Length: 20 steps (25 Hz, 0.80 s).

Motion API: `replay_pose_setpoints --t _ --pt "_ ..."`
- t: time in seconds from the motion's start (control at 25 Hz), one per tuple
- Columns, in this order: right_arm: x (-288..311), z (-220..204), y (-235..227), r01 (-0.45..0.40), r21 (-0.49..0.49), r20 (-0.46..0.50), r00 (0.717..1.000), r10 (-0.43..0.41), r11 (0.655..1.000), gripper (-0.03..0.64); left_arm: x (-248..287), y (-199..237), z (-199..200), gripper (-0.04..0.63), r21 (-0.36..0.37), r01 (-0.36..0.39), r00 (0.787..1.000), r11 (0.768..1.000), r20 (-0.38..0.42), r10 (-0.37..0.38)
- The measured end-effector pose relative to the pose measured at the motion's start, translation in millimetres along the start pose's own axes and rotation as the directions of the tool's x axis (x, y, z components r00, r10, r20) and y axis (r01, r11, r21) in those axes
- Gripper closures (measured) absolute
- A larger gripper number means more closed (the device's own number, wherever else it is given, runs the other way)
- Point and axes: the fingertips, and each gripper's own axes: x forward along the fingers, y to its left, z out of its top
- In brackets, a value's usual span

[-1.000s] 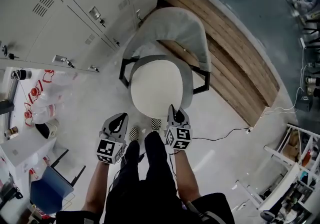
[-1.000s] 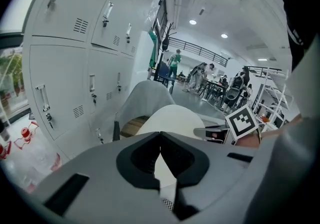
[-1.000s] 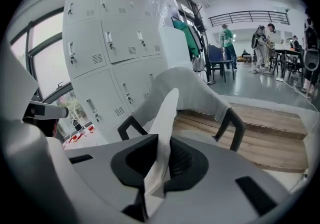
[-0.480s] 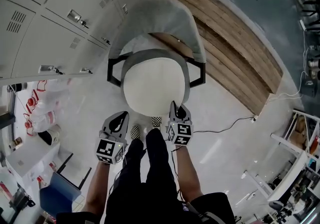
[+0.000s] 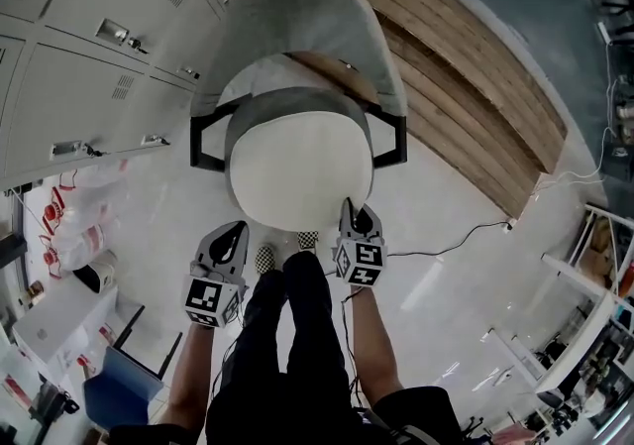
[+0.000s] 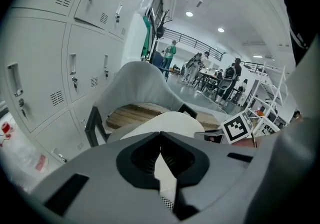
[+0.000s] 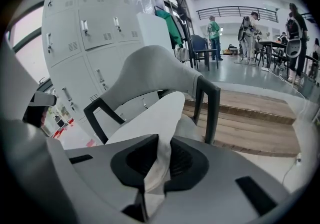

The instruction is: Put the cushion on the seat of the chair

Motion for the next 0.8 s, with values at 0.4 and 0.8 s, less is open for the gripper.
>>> replay_pose_setpoints --t 0.4,0.8 --pt "32 -29 -30 0.003 -0.005 -0.029 1.0 -0.003 1.0 0.561 44 -2 -24 0.577 -0.013 0.022 0.999 1.0 -0.036 -0.022" --pt "66 -64 -57 0.018 0.021 -0.07 0.997 -0.017 1.0 0.561 76 -3 -41 0.577 -0.028 0.019 0.998 0.999 -0.066 -0.021"
